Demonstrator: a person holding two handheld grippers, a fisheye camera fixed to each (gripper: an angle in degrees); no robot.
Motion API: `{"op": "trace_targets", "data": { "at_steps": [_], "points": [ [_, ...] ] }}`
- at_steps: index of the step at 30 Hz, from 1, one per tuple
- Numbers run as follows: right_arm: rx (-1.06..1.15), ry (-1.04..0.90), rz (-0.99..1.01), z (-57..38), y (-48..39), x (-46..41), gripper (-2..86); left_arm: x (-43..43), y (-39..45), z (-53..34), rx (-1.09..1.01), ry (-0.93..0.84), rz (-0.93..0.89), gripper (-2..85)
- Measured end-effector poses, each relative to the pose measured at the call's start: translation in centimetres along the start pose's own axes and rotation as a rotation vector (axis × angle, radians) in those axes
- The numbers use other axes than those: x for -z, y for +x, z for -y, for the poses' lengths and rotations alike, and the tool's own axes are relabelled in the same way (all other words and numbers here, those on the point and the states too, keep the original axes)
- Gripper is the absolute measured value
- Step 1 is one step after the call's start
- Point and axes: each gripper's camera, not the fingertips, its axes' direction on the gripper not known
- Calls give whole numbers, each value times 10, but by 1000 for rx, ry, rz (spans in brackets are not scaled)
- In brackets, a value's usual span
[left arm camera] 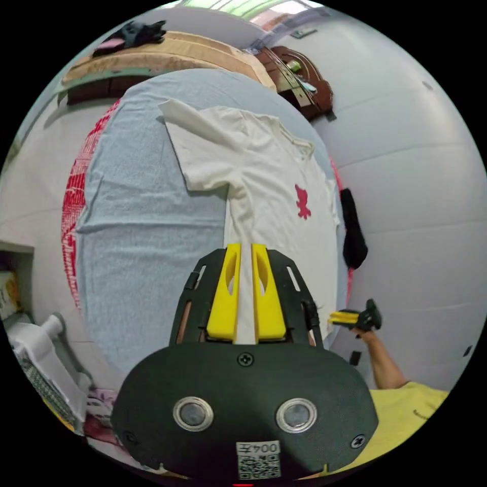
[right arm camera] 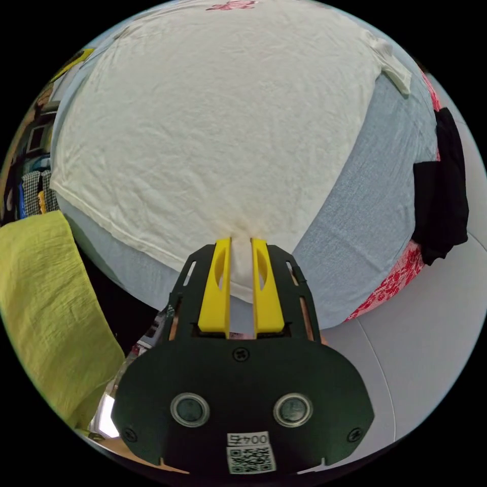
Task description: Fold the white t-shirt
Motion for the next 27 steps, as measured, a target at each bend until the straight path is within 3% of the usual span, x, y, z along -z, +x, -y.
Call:
{"op": "trace_targets", "data": {
  "at_steps": [12, 18, 23, 25, 27],
  "points": [
    [14, -30, 15, 20, 12, 3, 72, 2, -68, 50, 453, 125, -418, 97],
    [20, -36, 3, 29, 14, 5, 71, -1, -69, 58, 622, 262, -506, 101],
    [20, -34, 24, 36, 21, 6, 65, -9, -44, 66, 635, 316, -494, 45],
    [13, -25, 41, 38, 24, 7, 61, -6, -26, 68, 602, 346, -410, 25],
    [3, -12, 58, 38, 27, 7, 58, 4, 13, 76, 467, 381, -215, 12]
  ]
}}
